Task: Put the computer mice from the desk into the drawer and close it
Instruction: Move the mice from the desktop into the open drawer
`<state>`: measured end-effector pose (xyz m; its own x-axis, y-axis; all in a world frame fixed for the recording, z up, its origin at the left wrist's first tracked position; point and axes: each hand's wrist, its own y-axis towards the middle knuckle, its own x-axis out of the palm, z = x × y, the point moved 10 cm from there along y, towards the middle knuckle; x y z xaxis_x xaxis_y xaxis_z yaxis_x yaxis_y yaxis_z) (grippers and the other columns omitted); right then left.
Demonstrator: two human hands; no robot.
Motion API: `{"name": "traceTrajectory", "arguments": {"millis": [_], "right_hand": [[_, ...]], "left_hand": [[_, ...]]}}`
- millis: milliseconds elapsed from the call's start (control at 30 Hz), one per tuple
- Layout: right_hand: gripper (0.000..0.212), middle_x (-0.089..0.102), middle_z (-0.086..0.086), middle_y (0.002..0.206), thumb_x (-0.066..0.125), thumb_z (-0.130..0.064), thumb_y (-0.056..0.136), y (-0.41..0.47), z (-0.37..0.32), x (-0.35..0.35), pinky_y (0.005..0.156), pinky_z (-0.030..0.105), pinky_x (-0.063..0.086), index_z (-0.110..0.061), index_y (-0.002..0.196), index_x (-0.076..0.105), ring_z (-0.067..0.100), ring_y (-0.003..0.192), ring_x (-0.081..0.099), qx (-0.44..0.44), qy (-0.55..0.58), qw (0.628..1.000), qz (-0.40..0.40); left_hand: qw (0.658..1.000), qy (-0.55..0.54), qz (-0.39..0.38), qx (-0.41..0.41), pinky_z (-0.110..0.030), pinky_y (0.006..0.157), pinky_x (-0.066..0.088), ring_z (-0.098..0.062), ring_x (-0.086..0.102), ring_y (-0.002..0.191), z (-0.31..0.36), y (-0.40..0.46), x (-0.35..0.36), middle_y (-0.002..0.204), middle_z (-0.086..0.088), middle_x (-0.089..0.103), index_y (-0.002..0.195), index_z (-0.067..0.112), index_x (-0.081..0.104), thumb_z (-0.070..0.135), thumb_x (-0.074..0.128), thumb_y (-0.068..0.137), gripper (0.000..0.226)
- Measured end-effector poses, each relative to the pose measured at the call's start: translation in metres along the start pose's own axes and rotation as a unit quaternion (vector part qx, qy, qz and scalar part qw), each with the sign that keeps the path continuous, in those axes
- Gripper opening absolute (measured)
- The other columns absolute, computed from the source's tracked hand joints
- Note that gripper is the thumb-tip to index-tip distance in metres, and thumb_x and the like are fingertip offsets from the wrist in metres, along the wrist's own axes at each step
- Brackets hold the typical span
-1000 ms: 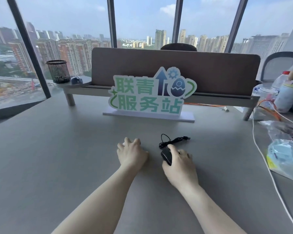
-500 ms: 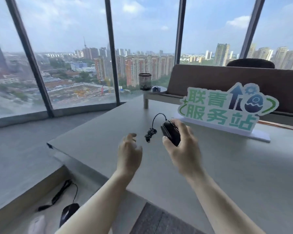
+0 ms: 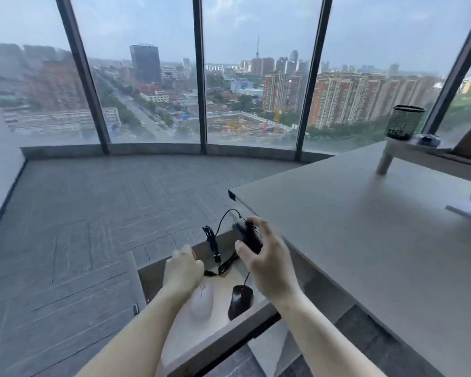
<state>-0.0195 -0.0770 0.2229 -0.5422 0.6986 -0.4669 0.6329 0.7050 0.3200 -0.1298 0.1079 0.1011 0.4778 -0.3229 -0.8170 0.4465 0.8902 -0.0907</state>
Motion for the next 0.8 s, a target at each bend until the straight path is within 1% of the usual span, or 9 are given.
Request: {"name": "traceTrajectory", "arguments": {"millis": [33, 133, 233, 333, 433, 500, 600, 700, 800], "right_hand": [[0.043, 0.055, -0.006, 0.121, 0.063, -0.028, 0.087, 0.001, 0.013, 0.021, 0.093, 0.021, 0.036, -0.034, 0.127, 0.049, 0.009, 0.114, 0.05, 0.02, -0.006, 1.0, -0.021], [0.05, 0.051, 0.002, 0.125, 0.061, -0.029, 0.088, -0.002, 0.056, 0.081, 0.096, 0.027, 0.039, -0.03, 0.134, 0.044, 0.017, 0.117, 0.047, 0.079, -0.037, 0.993, -0.082], [0.053, 0.048, 0.006, 0.129, 0.057, -0.033, 0.088, -0.008, 0.097, 0.124, 0.101, 0.038, 0.043, -0.031, 0.138, 0.039, 0.023, 0.12, 0.042, 0.13, -0.104, 0.979, -0.115], [0.057, 0.045, 0.009, 0.133, 0.053, -0.037, 0.089, -0.012, 0.128, 0.148, 0.105, 0.038, 0.039, -0.029, 0.142, 0.034, 0.028, 0.126, 0.037, 0.167, -0.176, 0.96, -0.14], [0.059, 0.041, 0.014, 0.136, 0.052, -0.036, 0.09, -0.016, 0.15, 0.165, 0.099, 0.04, 0.043, -0.028, 0.144, 0.03, 0.034, 0.122, 0.039, 0.202, -0.223, 0.938, -0.174], [0.061, 0.039, 0.016, 0.137, 0.055, -0.033, 0.09, -0.018, 0.16, 0.174, 0.096, 0.04, 0.045, -0.025, 0.144, 0.028, 0.036, 0.121, 0.041, 0.214, -0.256, 0.92, -0.204], [0.059, 0.04, 0.018, 0.136, 0.062, -0.034, 0.088, -0.022, 0.17, 0.184, 0.093, 0.041, 0.046, -0.021, 0.138, 0.033, 0.038, 0.121, 0.045, 0.225, -0.291, 0.897, -0.245], [0.059, 0.04, 0.017, 0.135, 0.064, -0.04, 0.087, -0.025, 0.174, 0.189, 0.092, 0.042, 0.047, -0.02, 0.134, 0.035, 0.038, 0.122, 0.045, 0.23, -0.303, 0.889, -0.256], [0.058, 0.039, 0.017, 0.137, 0.055, -0.042, 0.091, -0.028, 0.166, 0.189, 0.093, 0.043, 0.047, -0.019, 0.139, 0.031, 0.038, 0.125, 0.041, 0.208, -0.309, 0.894, -0.251]], "left_hand": [[0.999, 0.019, -0.015, -0.021, -0.042, 0.086, 0.047, -0.035, 0.053, 0.103, -0.017, 0.004, 0.009, 0.115, -0.018, 0.057, 0.106, 0.01, 0.052, 0.019, 0.042, 0.083, 0.027], [0.993, 0.082, -0.059, -0.06, -0.043, 0.093, 0.044, -0.038, 0.047, 0.116, -0.053, 0.012, 0.036, 0.127, -0.019, 0.051, 0.118, 0.009, 0.049, 0.021, 0.04, 0.086, 0.035], [0.983, 0.142, -0.08, -0.082, -0.043, 0.095, 0.041, -0.037, 0.044, 0.121, -0.074, 0.018, 0.057, 0.132, -0.019, 0.048, 0.122, 0.01, 0.046, 0.019, 0.037, 0.088, 0.037], [0.973, 0.182, -0.097, -0.107, -0.04, 0.099, 0.039, -0.036, 0.042, 0.124, -0.09, 0.023, 0.074, 0.136, -0.018, 0.046, 0.126, 0.011, 0.044, 0.018, 0.038, 0.089, 0.038], [0.963, 0.197, -0.123, -0.138, -0.04, 0.104, 0.037, -0.036, 0.039, 0.129, -0.104, 0.025, 0.091, 0.141, -0.02, 0.041, 0.133, 0.009, 0.041, 0.016, 0.037, 0.089, 0.045], [0.958, 0.202, -0.136, -0.152, -0.04, 0.105, 0.036, -0.036, 0.037, 0.132, -0.112, 0.027, 0.1, 0.143, -0.02, 0.038, 0.138, 0.008, 0.037, 0.017, 0.038, 0.089, 0.049], [0.957, 0.194, -0.148, -0.154, -0.042, 0.105, 0.038, -0.037, 0.036, 0.132, -0.12, 0.029, 0.109, 0.142, -0.02, 0.038, 0.138, 0.009, 0.038, 0.02, 0.042, 0.09, 0.05], [0.962, 0.176, -0.14, -0.157, -0.044, 0.104, 0.038, -0.039, 0.037, 0.131, -0.12, 0.029, 0.107, 0.141, -0.02, 0.039, 0.136, 0.009, 0.041, 0.027, 0.042, 0.092, 0.047], [0.976, 0.148, -0.1, -0.128, -0.045, 0.103, 0.037, -0.041, 0.039, 0.128, -0.106, 0.033, 0.087, 0.138, -0.021, 0.041, 0.131, 0.008, 0.044, 0.029, 0.037, 0.094, 0.043]]}}
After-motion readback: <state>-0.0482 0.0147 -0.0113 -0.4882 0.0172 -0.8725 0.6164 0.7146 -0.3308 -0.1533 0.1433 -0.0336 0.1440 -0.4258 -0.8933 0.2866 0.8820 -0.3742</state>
